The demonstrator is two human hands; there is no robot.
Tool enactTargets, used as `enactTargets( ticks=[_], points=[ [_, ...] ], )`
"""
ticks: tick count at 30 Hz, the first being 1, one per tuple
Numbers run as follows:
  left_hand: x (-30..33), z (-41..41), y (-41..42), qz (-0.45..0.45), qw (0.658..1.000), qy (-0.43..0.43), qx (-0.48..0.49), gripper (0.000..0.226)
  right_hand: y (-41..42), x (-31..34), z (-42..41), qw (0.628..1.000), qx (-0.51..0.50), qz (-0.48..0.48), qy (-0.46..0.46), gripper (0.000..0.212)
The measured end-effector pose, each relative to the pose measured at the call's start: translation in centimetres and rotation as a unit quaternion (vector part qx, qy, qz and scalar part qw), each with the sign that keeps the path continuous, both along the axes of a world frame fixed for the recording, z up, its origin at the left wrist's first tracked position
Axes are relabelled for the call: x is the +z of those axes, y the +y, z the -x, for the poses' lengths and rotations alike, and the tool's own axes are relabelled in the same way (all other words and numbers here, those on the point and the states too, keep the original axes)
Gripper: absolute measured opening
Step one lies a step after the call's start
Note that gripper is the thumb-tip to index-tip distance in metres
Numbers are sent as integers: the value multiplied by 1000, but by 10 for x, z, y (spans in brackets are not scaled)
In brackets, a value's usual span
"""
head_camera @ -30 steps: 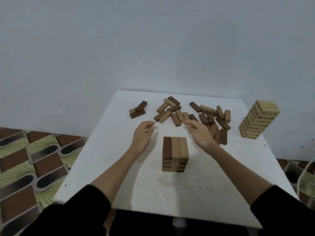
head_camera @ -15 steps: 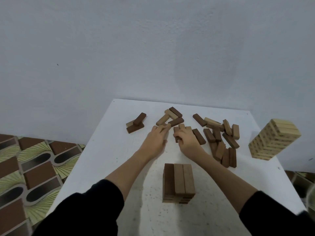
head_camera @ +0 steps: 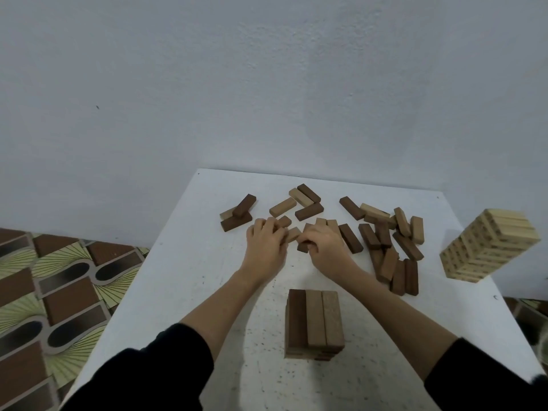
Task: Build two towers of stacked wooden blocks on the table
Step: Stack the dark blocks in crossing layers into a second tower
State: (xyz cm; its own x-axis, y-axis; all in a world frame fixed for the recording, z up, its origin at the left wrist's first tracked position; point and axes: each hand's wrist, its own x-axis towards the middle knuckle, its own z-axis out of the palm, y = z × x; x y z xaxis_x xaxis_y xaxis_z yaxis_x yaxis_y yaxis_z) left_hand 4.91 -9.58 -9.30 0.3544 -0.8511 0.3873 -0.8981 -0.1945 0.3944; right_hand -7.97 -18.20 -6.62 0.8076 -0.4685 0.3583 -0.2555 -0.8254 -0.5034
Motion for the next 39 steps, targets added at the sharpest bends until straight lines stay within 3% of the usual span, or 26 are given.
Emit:
enactTargets(
  ticks=[8, 11, 13, 15, 19, 22, 25, 29, 39],
  points=[
    [18, 11, 19, -39, 969, 240, -46, 34, 8, 0, 3, 998, 29, -59, -17, 22],
    [18, 9, 23, -76, 958, 271, -61, 52, 9, 7, 4, 979, -25, -204, -11, 26],
    [14, 7, 20, -102, 967, 226, -65, 81, 9, 6, 4, 960, -51, -276, -5, 25],
    [11, 9, 14, -94, 976, 194, -38, 89, 13, 7, 6, 970, -71, -232, -8, 27],
    [12, 10, 10, -93, 968, 233, -11, 89, 11, -5, 14, 988, -92, -128, -5, 49],
    [16, 4, 15, -112, 946, 297, -62, 94, 9, -2, 19, 986, -81, -140, 41, 59],
    [16, -3, 18, -130, 949, 273, -89, 91, 9, -2, 22, 983, -67, -151, 80, 67],
    [16, -6, 22, -132, 962, 236, -30, 92, 10, -3, 20, 977, -63, -176, 101, 73],
    [10, -4, 29, -70, 929, 364, -11, 89, 13, -4, 15, 977, -77, -183, 73, 73]
  ],
)
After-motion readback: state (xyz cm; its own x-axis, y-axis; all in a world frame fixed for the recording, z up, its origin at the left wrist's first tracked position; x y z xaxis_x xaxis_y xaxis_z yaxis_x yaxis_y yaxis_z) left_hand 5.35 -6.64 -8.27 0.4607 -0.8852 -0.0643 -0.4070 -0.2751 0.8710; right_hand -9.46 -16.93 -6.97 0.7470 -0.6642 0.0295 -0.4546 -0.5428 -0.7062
